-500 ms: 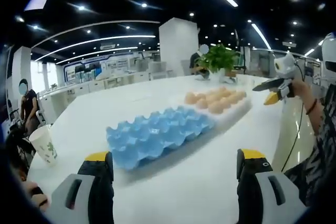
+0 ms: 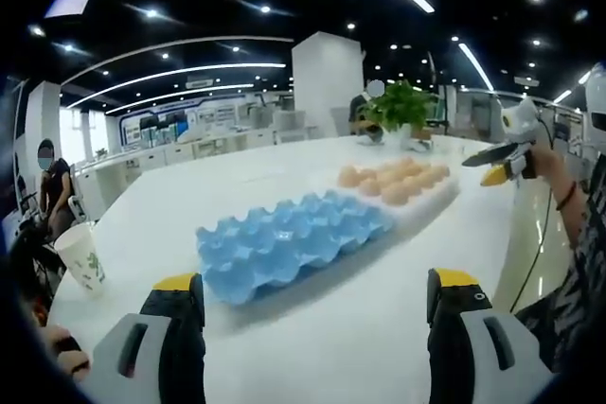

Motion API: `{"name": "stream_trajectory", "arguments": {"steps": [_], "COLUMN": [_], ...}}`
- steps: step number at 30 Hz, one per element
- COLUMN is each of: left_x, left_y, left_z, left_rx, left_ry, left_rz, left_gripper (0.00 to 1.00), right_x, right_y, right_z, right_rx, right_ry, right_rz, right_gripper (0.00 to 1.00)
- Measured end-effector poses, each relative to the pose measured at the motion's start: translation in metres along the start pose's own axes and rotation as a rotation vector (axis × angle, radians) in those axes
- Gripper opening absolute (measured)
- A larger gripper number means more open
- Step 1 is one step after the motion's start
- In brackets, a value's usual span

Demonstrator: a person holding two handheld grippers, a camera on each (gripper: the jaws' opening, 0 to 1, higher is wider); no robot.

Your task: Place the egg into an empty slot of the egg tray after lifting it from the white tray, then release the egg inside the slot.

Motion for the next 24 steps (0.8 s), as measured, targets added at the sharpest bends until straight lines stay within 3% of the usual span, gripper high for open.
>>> {"name": "stream_trajectory", "arguments": {"steps": [24], "left_x": [0.0014], "left_y": [0.0023], "left_z": [-0.0022], "left_rx": [-0.004], "left_ry": [0.007], "left_rz": [0.010], "left_gripper": [1.00], "right_x": [0.0058], "right_y": [0.0014], "right_z": [0.0005], "right_rx": [0.000], "right_ry": [0.034], "right_rz": [-0.001], "right_gripper": [0.98]}}
Point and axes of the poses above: the point that each gripper's makers call its tool centre point, and the gripper's own axes: z roughly forward along the fingers, y roughly to its left, x roughly out of its underside, the point moved 3 cm from there along -z, roughly backward along the fingers, and after that the axes turned 10 degrees about -x, right-handed, at the moved point
